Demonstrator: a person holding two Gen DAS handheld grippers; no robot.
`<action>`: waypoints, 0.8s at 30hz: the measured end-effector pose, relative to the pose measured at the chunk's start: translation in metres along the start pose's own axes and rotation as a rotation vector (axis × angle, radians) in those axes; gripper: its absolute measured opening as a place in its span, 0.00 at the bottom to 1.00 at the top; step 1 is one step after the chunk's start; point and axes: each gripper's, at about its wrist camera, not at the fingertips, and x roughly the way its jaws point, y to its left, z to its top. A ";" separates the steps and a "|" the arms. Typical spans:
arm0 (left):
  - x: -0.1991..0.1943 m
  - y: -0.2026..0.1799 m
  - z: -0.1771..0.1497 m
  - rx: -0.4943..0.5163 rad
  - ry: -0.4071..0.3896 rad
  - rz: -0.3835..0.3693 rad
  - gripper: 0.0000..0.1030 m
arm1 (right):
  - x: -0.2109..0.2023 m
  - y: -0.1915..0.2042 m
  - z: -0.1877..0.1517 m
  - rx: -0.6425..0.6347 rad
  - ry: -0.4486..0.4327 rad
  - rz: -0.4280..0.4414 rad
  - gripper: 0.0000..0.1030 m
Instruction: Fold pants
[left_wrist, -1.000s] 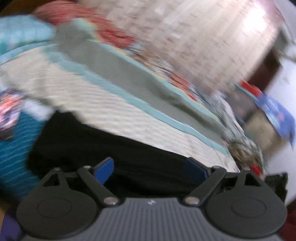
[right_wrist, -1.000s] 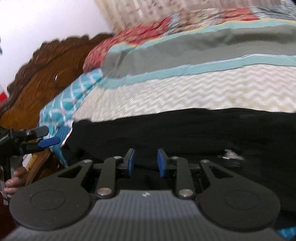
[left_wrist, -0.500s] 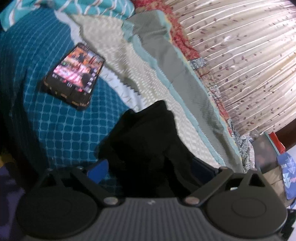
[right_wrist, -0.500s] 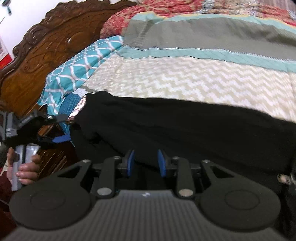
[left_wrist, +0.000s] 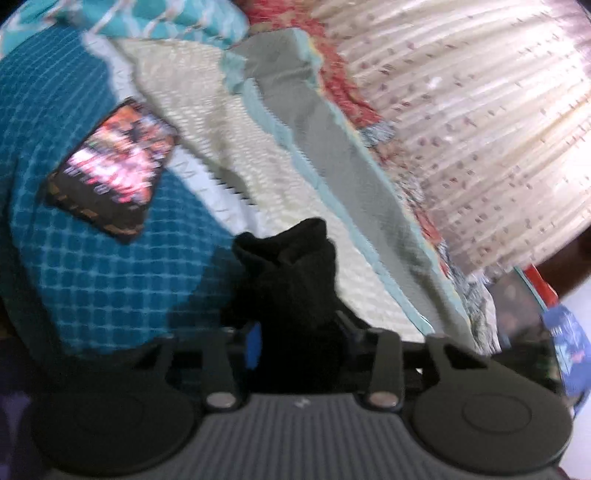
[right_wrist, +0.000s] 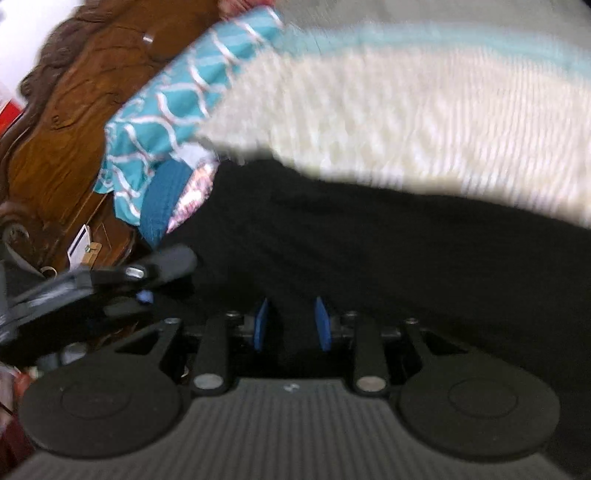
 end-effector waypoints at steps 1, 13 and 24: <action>-0.001 -0.011 -0.002 0.042 0.001 -0.009 0.33 | 0.001 -0.005 -0.003 0.033 -0.007 0.004 0.31; 0.025 -0.145 -0.043 0.508 0.053 -0.124 0.29 | -0.080 -0.070 -0.018 0.315 -0.141 0.143 0.31; 0.106 -0.216 -0.120 0.670 0.443 -0.288 0.41 | -0.222 -0.127 -0.092 0.389 -0.491 -0.149 0.32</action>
